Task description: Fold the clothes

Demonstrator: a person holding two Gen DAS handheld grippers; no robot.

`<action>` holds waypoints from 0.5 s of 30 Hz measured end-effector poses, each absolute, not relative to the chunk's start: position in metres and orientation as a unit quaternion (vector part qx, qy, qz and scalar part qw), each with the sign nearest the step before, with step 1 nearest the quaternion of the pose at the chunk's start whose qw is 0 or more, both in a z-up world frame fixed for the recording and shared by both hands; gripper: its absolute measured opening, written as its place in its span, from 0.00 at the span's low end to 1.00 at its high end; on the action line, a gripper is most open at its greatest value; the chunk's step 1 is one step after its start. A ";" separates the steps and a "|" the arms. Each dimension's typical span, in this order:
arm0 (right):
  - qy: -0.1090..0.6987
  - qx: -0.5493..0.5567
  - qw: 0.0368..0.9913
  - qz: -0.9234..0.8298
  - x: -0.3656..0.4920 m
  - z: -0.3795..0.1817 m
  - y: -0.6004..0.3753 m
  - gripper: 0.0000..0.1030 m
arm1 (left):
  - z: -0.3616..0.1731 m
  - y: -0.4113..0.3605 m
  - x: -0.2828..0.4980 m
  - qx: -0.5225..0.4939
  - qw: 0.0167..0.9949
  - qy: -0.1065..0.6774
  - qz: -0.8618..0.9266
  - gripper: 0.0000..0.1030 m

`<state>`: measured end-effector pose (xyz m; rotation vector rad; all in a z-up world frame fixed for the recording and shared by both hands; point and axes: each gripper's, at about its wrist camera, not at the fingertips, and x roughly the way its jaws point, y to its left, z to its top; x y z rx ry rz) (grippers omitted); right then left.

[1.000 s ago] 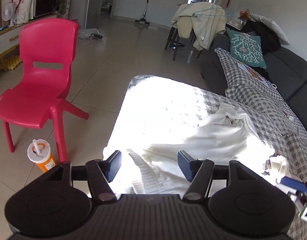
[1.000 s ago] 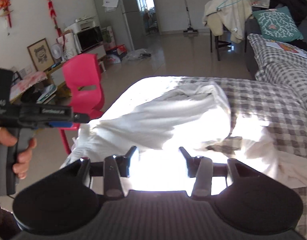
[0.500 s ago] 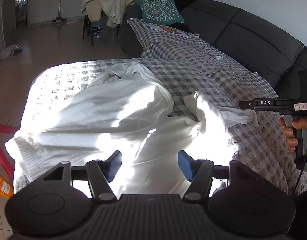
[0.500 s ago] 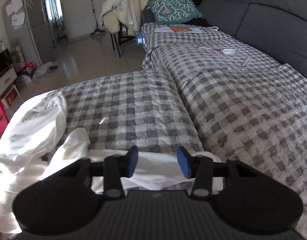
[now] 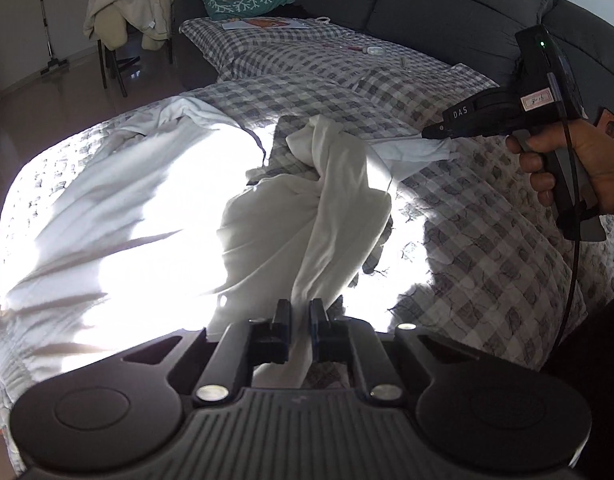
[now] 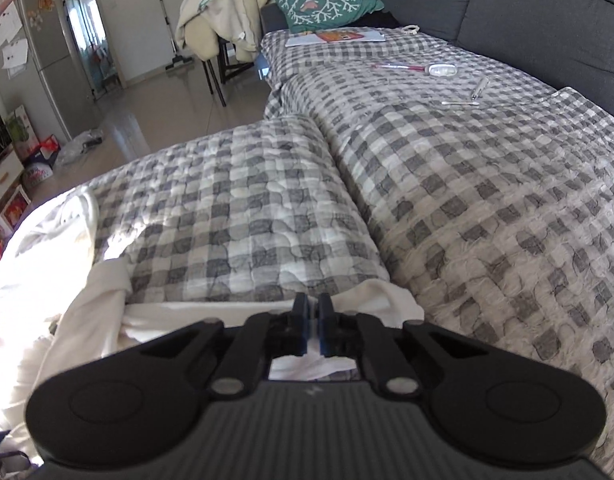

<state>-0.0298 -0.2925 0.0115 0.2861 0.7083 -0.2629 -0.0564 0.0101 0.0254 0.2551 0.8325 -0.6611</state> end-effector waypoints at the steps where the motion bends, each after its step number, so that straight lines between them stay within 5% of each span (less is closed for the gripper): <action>1: 0.330 0.141 0.924 -0.134 -0.033 0.018 -0.294 0.02 | 0.028 0.013 -0.056 0.118 0.857 0.394 -0.311 0.03; 8: 0.224 0.108 0.944 -0.219 -0.061 0.062 -0.311 0.02 | 0.052 0.042 -0.057 0.097 0.873 0.358 -0.317 0.02; 15: 0.208 0.106 0.927 -0.293 -0.087 0.076 -0.344 0.02 | 0.055 0.054 -0.060 0.084 0.857 0.362 -0.357 0.02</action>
